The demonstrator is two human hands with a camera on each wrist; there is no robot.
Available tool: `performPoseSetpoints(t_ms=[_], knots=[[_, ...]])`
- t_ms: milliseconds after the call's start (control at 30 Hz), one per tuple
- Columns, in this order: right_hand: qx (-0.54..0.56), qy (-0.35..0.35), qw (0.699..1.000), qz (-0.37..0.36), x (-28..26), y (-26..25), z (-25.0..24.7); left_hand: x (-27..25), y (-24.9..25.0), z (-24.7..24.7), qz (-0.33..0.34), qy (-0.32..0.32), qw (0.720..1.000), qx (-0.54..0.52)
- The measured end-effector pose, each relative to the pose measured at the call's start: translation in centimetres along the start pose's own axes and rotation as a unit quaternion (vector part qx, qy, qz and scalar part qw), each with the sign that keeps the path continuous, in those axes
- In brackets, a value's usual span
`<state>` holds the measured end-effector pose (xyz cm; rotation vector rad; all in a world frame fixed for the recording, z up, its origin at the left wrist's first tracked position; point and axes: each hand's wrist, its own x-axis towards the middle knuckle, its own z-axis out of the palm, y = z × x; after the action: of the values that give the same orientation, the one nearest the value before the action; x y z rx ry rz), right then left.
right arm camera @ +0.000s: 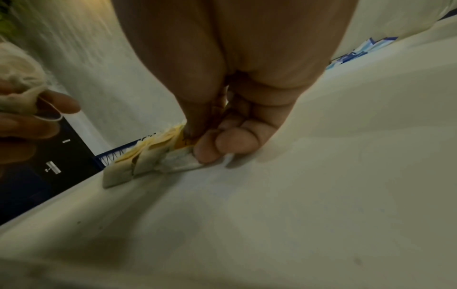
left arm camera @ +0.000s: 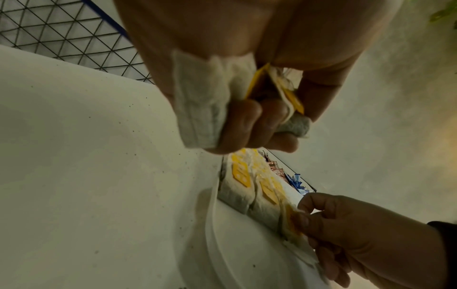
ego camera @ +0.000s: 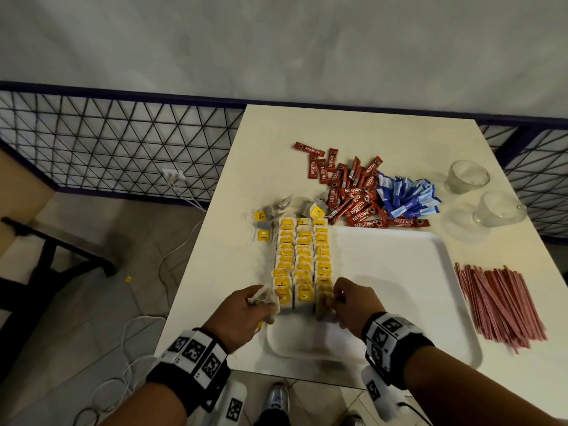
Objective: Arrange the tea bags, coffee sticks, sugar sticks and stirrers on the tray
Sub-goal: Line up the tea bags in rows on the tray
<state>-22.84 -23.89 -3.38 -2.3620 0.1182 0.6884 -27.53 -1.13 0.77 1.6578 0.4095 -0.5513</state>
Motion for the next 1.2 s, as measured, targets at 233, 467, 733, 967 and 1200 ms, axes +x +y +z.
performPoseSetpoints(t_ms=[233,467,733,967,1200], knots=[[-0.153,-0.005,0.973,-0.17,-1.3,0.3,-0.9,-0.2,0.1,0.2,-0.005,-0.004,0.999,-0.043],[-0.161,0.014,0.962,-0.218,-1.5,-0.7,-0.9,0.0,0.2,1.3,-0.061,0.006,0.974,-0.219],[-0.022,0.043,0.92,-0.39,-4.1,-6.6,-1.4,0.0,2.6,2.0,-0.127,0.034,0.905,-0.405],[-0.034,0.08,0.91,-0.406,-4.1,-8.1,-1.1,-0.4,4.0,3.6,-0.128,0.094,0.912,-0.379],[-0.083,0.101,0.919,-0.372,-4.3,-8.1,-1.6,-0.8,4.7,4.3,-0.119,0.097,0.897,-0.416]])
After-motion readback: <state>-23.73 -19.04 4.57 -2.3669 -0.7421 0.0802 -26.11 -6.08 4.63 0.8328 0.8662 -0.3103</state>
